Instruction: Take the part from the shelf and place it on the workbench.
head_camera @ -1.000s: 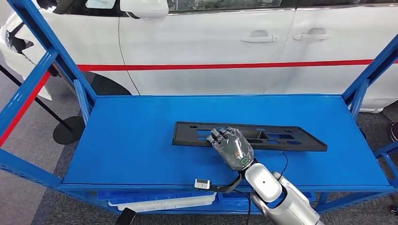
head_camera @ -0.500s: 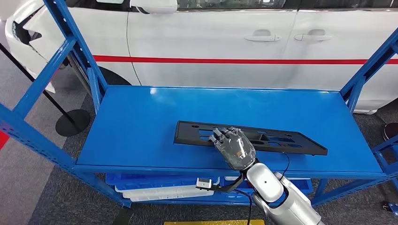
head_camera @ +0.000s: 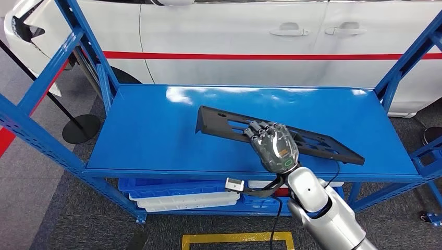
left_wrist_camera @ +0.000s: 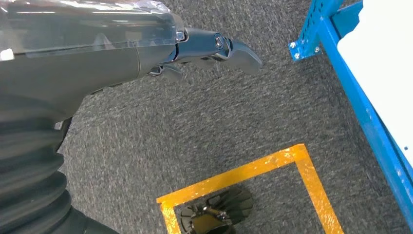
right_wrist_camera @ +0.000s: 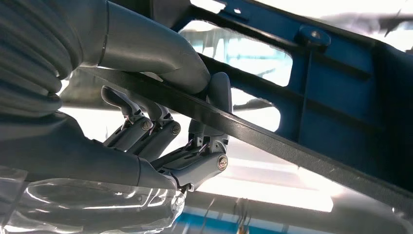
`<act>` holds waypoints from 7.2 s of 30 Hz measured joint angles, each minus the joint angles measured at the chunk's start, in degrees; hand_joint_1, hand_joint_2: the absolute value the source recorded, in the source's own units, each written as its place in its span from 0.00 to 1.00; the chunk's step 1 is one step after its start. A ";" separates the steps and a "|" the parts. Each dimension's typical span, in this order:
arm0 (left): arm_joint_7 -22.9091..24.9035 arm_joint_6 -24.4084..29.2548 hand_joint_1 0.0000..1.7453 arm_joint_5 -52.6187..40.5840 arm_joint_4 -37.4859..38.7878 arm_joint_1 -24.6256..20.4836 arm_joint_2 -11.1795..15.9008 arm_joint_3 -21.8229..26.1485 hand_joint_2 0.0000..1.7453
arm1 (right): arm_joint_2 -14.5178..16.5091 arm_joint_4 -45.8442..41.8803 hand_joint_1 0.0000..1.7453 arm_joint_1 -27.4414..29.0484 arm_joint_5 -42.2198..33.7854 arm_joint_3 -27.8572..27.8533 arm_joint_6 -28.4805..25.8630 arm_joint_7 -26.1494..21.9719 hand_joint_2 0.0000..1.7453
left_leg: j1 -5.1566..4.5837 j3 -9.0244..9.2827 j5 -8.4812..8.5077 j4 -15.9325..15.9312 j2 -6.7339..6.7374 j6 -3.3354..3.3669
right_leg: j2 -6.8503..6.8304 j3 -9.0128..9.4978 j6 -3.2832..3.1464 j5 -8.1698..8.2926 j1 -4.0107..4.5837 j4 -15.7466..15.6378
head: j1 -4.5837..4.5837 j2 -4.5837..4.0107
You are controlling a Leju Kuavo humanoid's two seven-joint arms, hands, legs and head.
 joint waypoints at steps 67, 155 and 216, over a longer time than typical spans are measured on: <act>0.70 -0.05 0.00 -0.66 0.17 3.66 -0.13 0.42 1.00 | 0.54 6.17 1.00 -11.01 -2.82 -0.70 5.70 -3.16 1.00 | 0.56 -6.51 -9.00 15.46 -0.03 -2.50 | -0.51 -4.51 -2.11 3.89 -0.34 -0.11 | -0.02 0.00; -0.46 1.35 0.00 -1.14 0.17 2.62 0.17 0.60 1.00 | 5.32 0.11 1.00 14.63 -6.71 -12.28 -3.28 -3.80 1.00 | 0.52 3.80 -7.00 2.17 2.65 -2.04 | -0.73 -4.06 -1.77 4.04 -0.27 -0.46 | -0.02 0.00; 1.11 1.95 0.00 -0.52 0.17 3.98 0.20 3.30 1.00 | 7.97 4.32 1.00 9.22 -8.42 -12.89 -2.82 -5.00 1.00 | 0.39 4.06 -5.84 0.68 3.59 -1.83 | -1.04 -4.31 -1.69 3.91 -0.10 -0.51 | -0.02 0.00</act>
